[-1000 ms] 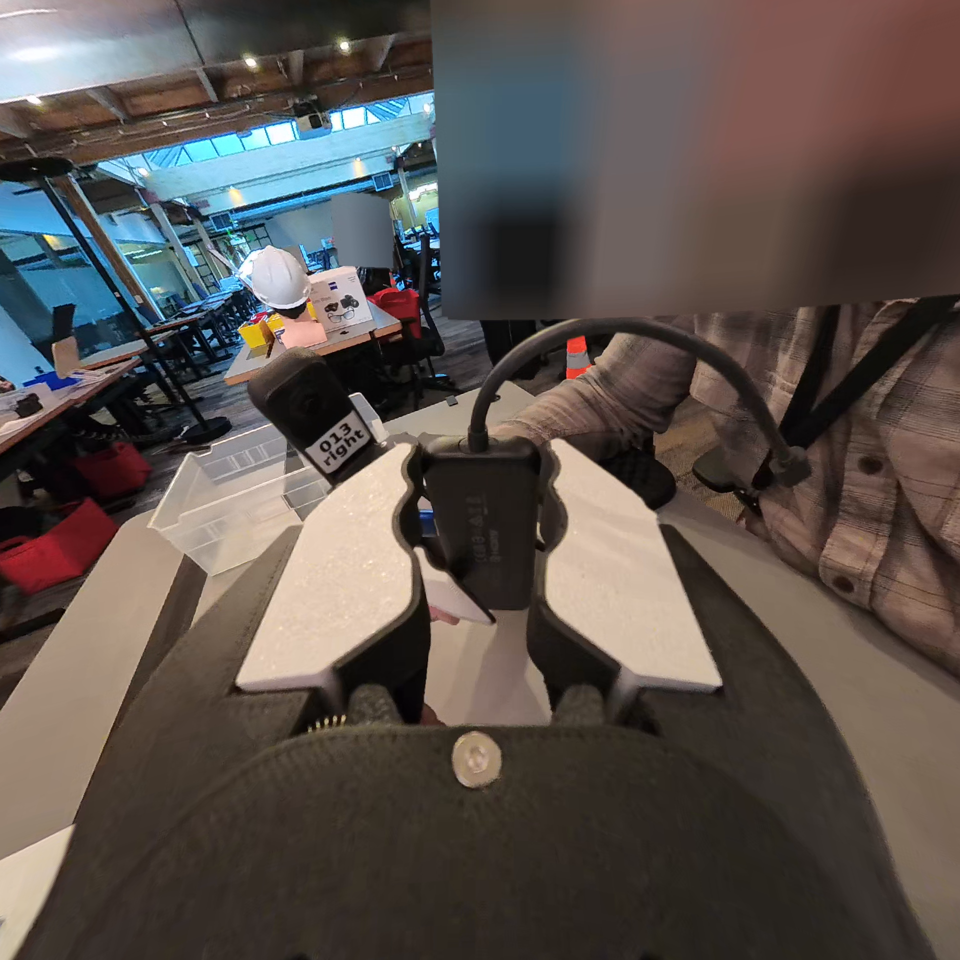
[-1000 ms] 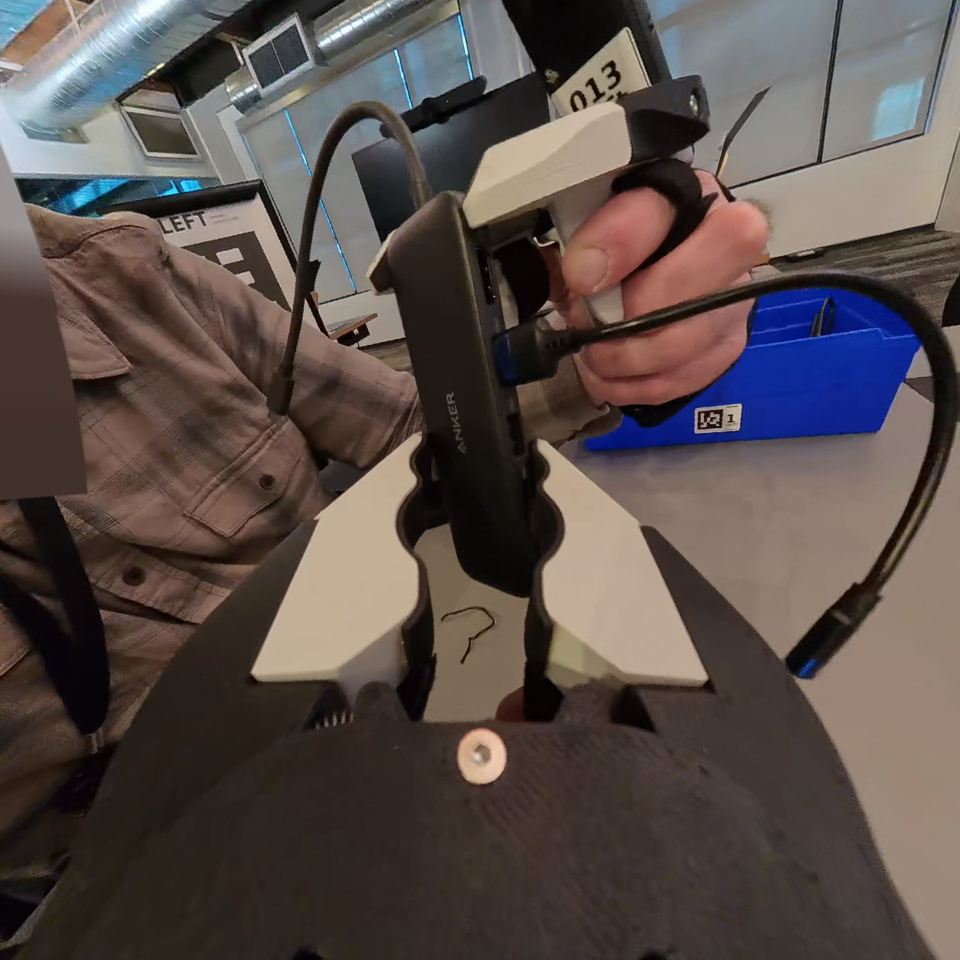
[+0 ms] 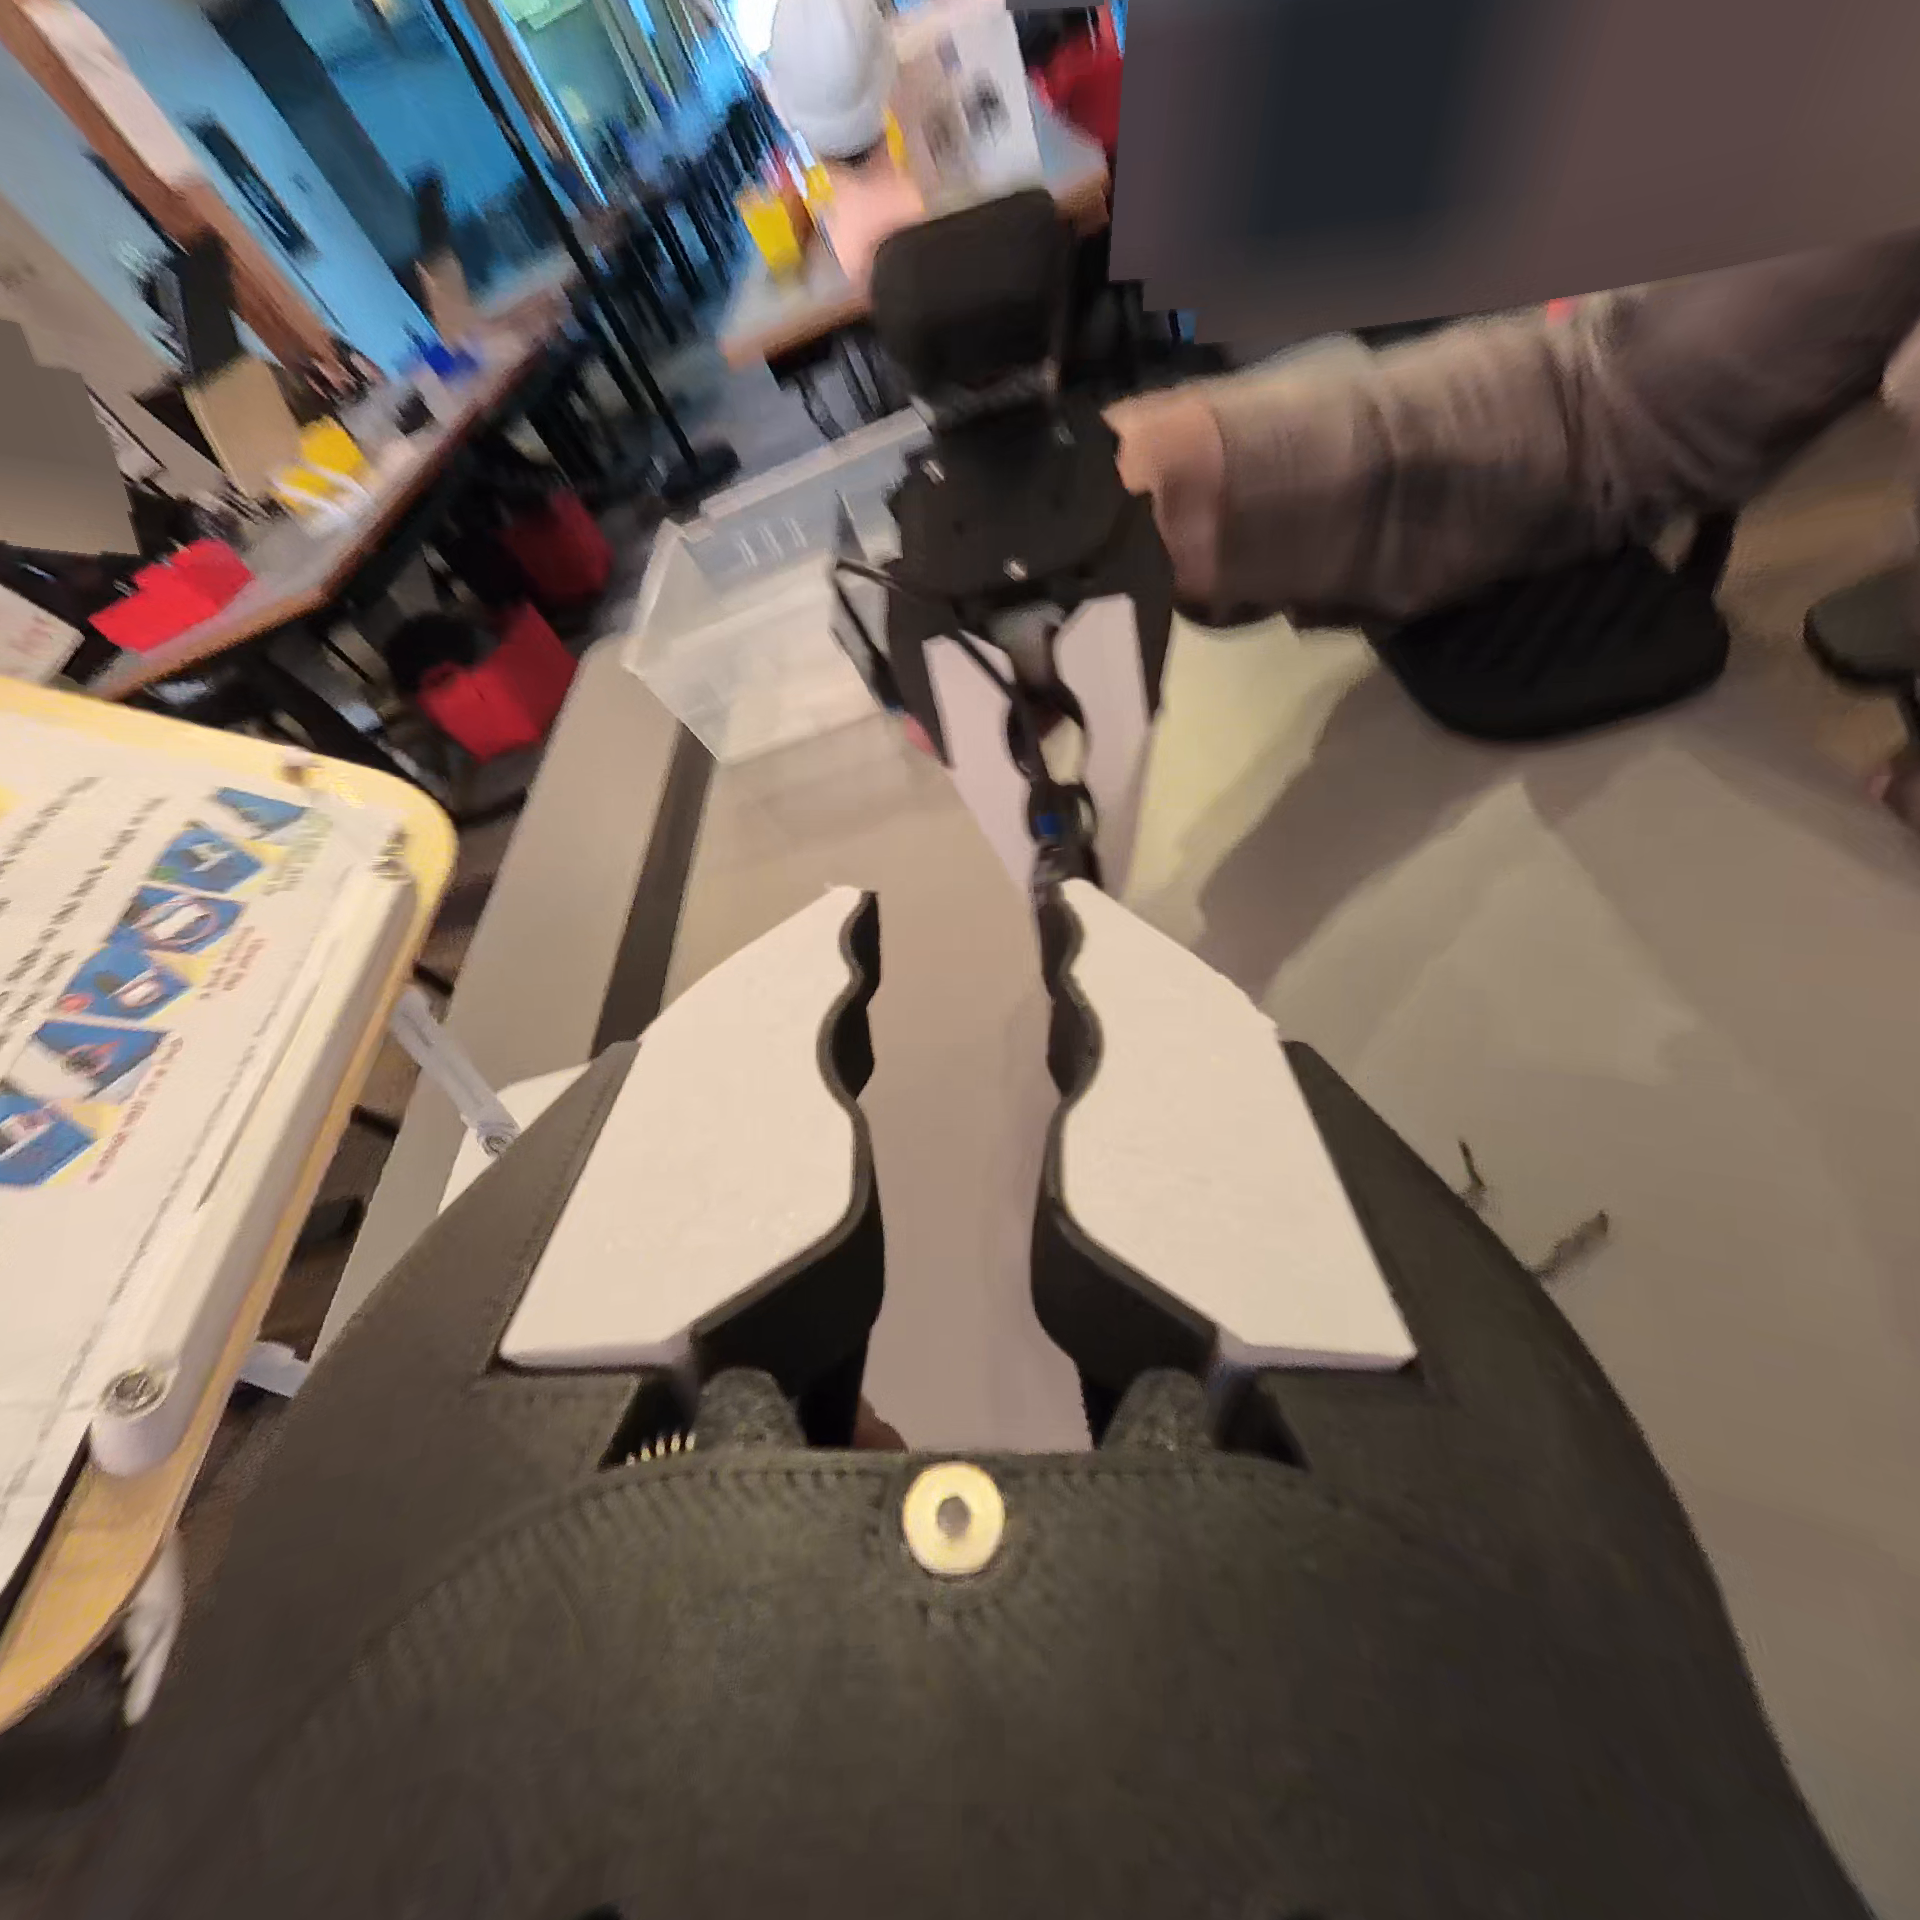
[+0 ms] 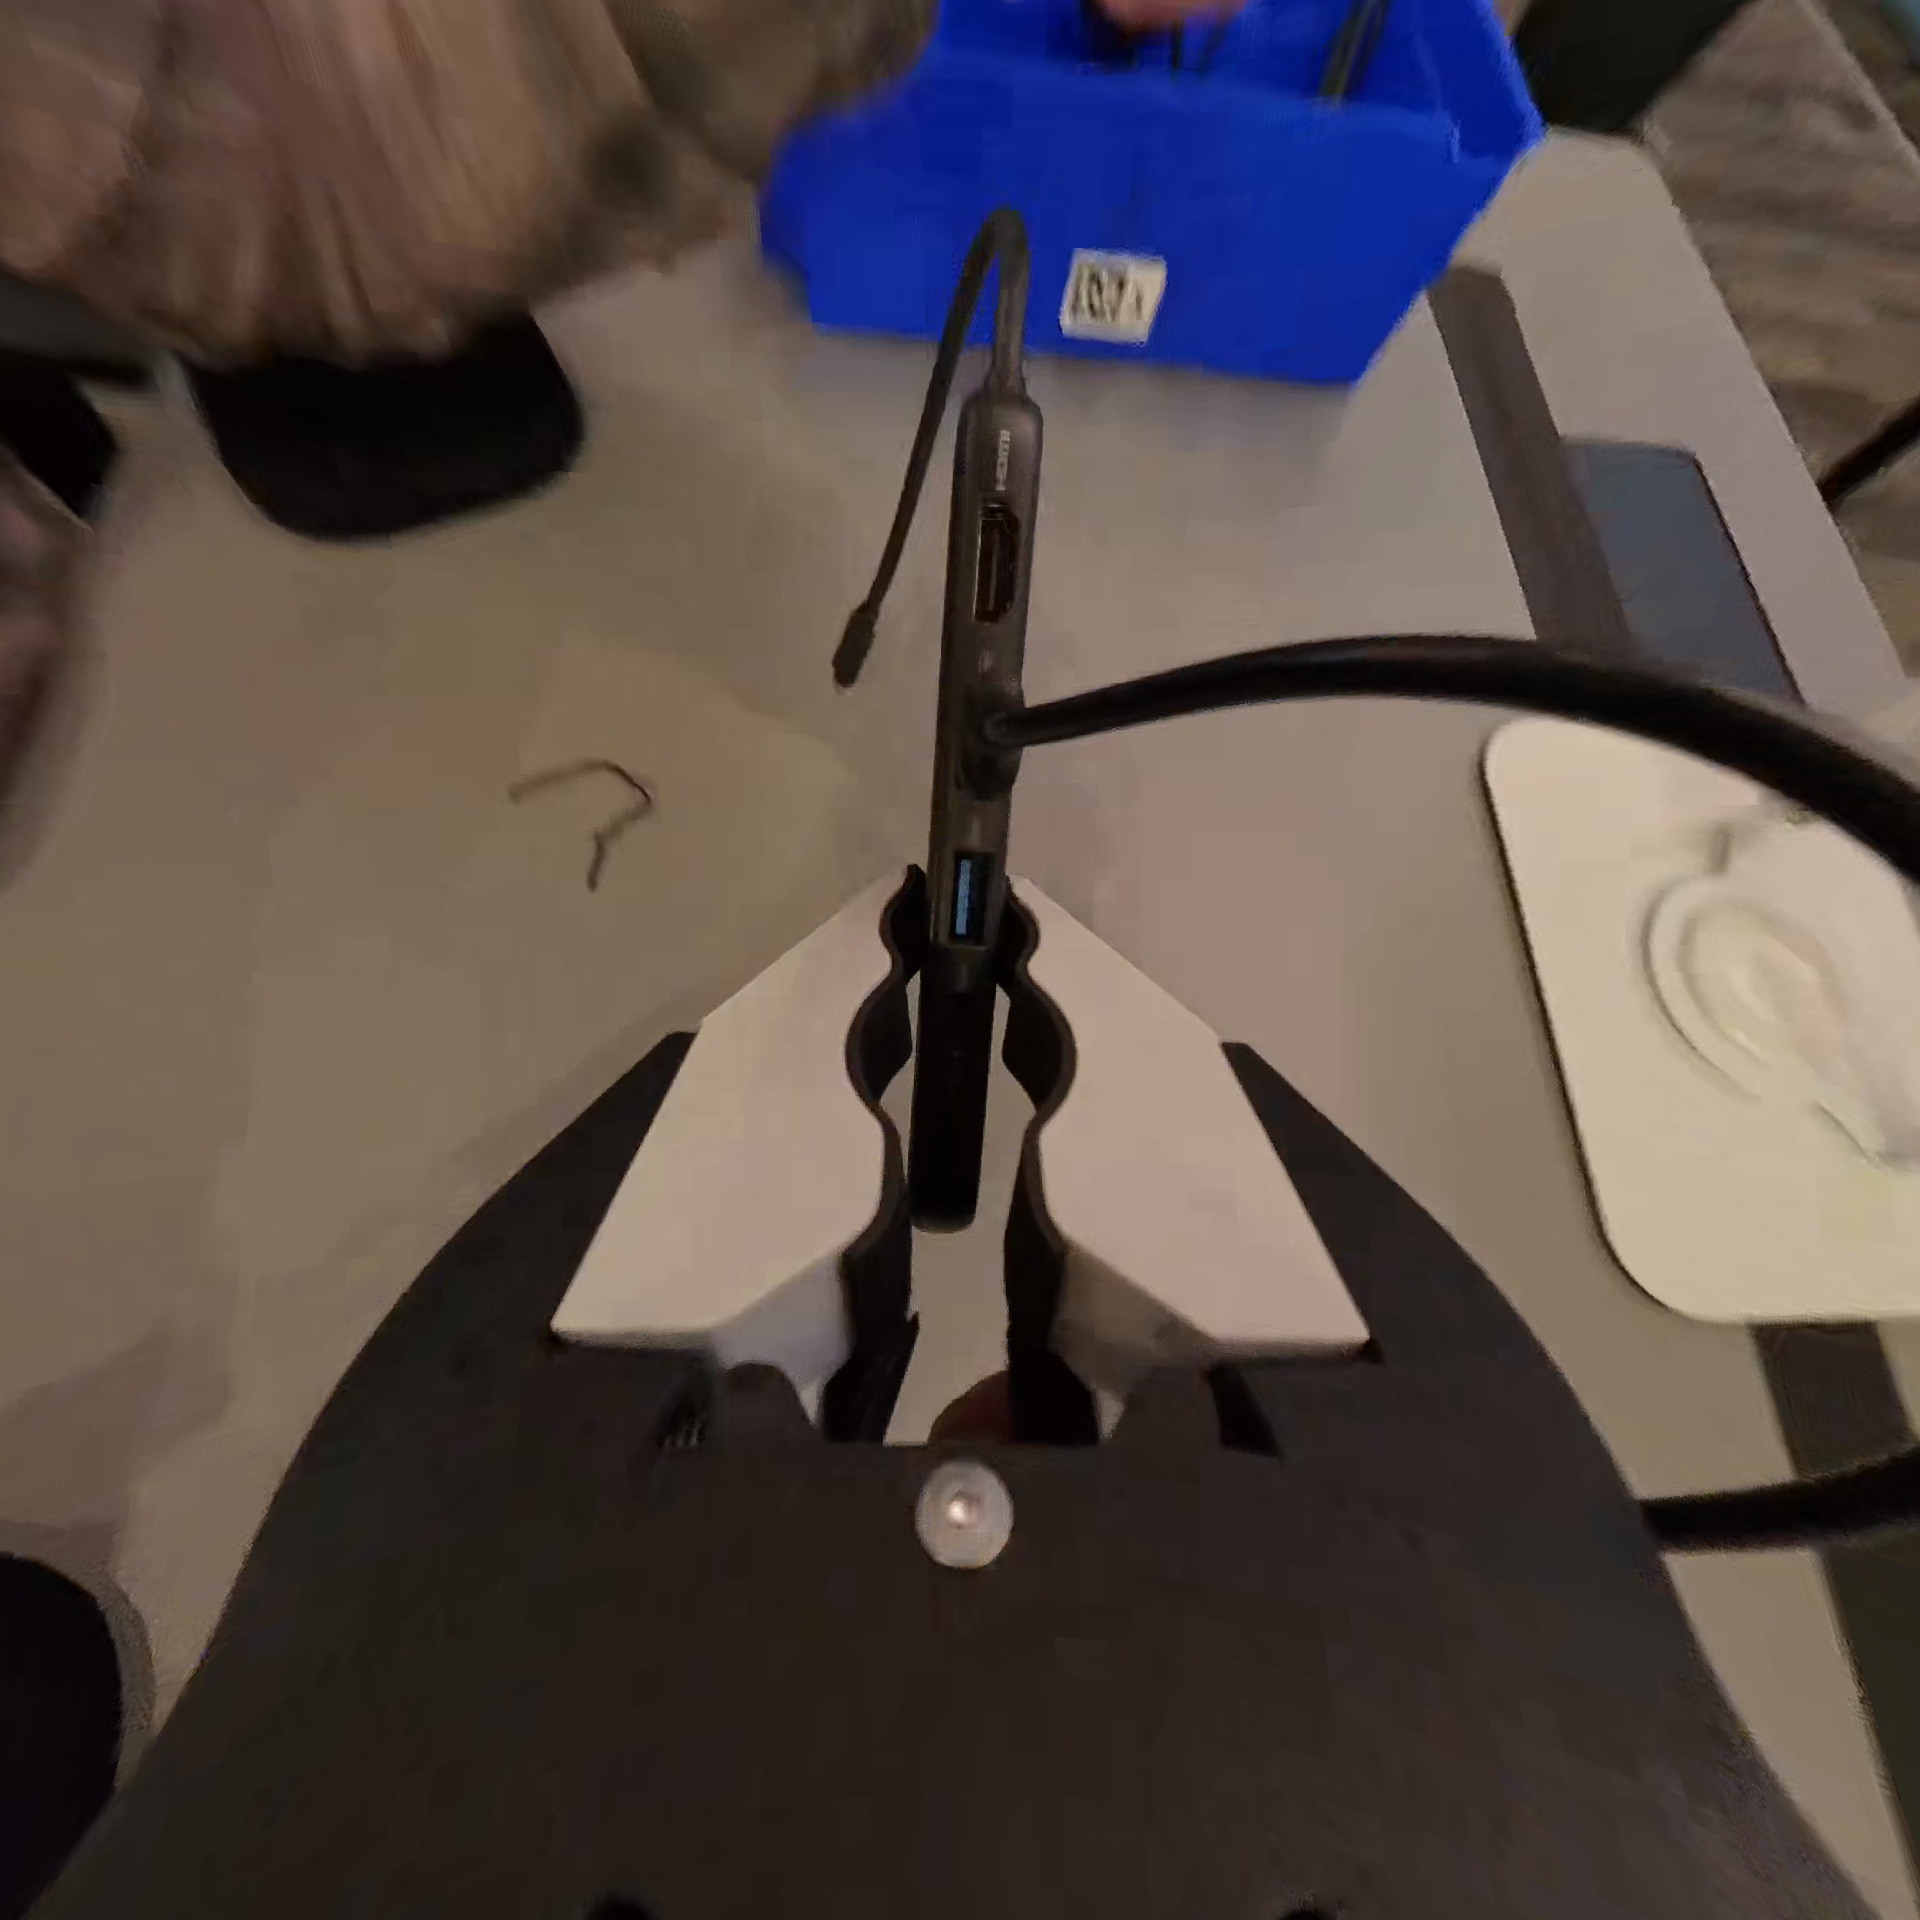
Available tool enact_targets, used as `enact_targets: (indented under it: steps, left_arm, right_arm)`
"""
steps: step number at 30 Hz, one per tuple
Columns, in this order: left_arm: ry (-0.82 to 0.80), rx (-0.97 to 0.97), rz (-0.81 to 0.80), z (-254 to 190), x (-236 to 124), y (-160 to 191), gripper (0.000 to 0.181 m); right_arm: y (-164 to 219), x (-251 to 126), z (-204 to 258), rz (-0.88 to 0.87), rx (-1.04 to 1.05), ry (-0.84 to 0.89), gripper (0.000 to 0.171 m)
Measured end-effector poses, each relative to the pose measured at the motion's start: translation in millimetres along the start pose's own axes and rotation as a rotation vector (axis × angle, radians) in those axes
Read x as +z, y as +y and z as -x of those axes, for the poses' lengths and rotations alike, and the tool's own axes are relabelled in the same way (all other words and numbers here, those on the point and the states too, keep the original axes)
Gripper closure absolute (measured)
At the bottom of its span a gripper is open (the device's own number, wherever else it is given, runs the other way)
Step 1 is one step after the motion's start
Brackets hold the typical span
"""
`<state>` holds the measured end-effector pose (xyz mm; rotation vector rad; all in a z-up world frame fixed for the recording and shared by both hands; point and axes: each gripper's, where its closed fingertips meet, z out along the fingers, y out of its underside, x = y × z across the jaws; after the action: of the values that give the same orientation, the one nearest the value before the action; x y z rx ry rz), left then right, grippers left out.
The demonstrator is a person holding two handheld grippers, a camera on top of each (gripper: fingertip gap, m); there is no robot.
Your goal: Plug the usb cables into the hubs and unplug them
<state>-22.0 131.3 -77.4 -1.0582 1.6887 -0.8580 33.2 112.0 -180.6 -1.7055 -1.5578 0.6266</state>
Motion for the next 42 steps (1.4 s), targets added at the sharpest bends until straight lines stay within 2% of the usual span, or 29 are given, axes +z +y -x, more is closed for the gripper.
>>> enact_targets:
  steps: [3,8,10,12,16,19,22,27,31,36,39,41,42]
  left_arm:
    - [0.004,0.074,0.193,-15,25,12,0.141]
    - [-0.014,0.207,0.475,-26,64,48,0.141]
    - [-0.028,0.227,0.524,-25,71,55,0.149]
    - [-0.006,0.256,0.526,-30,75,58,0.164]
    - [-0.062,0.237,0.515,-20,81,58,0.168]
    - [-0.099,0.176,0.414,-7,81,51,0.169]
    - [-0.116,0.086,0.299,4,78,46,0.169]
    - [-0.161,-0.035,0.181,20,77,41,0.169]
    - [-0.234,-0.118,0.081,35,77,33,0.169]
    - [-0.268,-0.314,-0.214,53,66,7,0.169]
    - [-0.31,-0.418,-0.392,64,56,-9,0.169]
    - [-0.326,-0.47,-0.453,67,54,-12,0.169]
    - [-0.305,-0.488,-0.479,65,56,-14,0.169]
  right_arm:
    - [8,-1,-5,0.104,-0.041,0.075,0.163]
    - [11,-1,-6,0.211,-0.114,0.148,0.163]
    - [10,-1,-5,0.235,-0.14,0.169,0.163]
    - [9,-3,-8,0.254,-0.161,0.204,0.162]
    - [10,-11,-24,0.287,-0.207,0.311,0.163]
    - [2,-20,-40,0.263,-0.247,0.426,0.16]
    - [-16,-34,-53,0.18,-0.276,0.534,0.141]
    - [-40,-69,-66,0.022,-0.228,0.636,0.132]
    - [-43,-90,-74,-0.052,-0.161,0.66,0.123]
    - [-50,-110,-89,-0.313,0.055,0.618,0.112]
    - [-54,-108,-94,-0.491,0.202,0.532,0.109]
    - [-55,-101,-97,-0.522,0.197,0.564,0.104]
    - [-58,-98,-95,-0.54,0.181,0.568,0.107]
